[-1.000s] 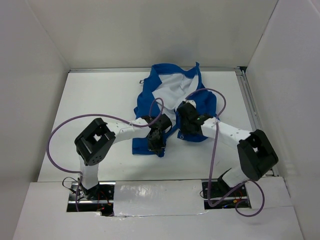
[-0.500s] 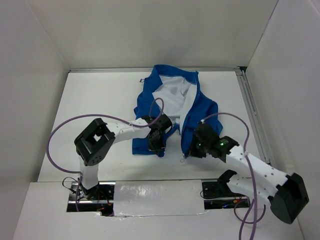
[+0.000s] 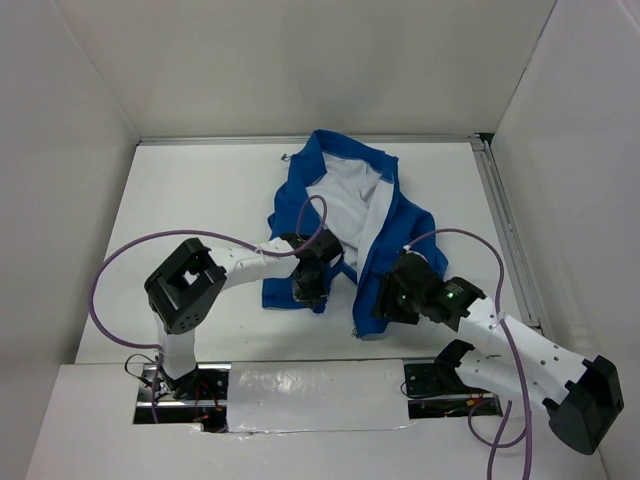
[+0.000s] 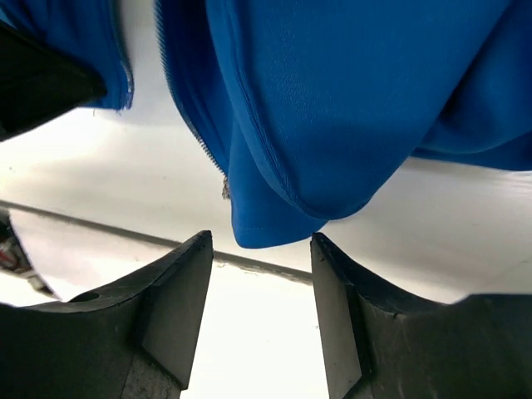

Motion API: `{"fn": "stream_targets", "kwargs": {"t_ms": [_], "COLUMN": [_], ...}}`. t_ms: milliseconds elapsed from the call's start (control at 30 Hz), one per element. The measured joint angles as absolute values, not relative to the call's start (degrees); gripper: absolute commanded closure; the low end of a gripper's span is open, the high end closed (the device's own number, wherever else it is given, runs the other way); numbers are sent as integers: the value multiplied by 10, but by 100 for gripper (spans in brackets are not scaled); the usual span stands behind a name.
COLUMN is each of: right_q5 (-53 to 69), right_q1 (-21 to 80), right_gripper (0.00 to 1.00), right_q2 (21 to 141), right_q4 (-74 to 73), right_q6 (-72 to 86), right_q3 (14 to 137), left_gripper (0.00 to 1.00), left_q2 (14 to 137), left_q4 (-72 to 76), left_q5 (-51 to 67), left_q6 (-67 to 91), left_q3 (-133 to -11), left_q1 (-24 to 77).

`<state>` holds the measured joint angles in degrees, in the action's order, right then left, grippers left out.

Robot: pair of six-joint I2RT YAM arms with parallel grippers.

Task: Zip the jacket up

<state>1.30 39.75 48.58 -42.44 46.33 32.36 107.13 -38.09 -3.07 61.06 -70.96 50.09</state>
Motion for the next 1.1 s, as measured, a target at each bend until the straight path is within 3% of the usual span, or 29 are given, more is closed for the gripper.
{"fn": "stream_targets", "kwargs": {"t_ms": [467, 1100], "right_q5": [-37, -76], "right_q1": [476, 505], "right_gripper": [35, 38], "right_q2": [575, 758], "right_q4": [-406, -310], "right_q6": [410, 442], "right_q3": [362, 361], "left_gripper": [100, 100], "left_q2": [1064, 1054], "left_q4": [-379, -375], "left_q5": [-34, -40], "left_q6": [613, 618], "left_q3": [-699, -686], "left_q1": [502, 506]}}
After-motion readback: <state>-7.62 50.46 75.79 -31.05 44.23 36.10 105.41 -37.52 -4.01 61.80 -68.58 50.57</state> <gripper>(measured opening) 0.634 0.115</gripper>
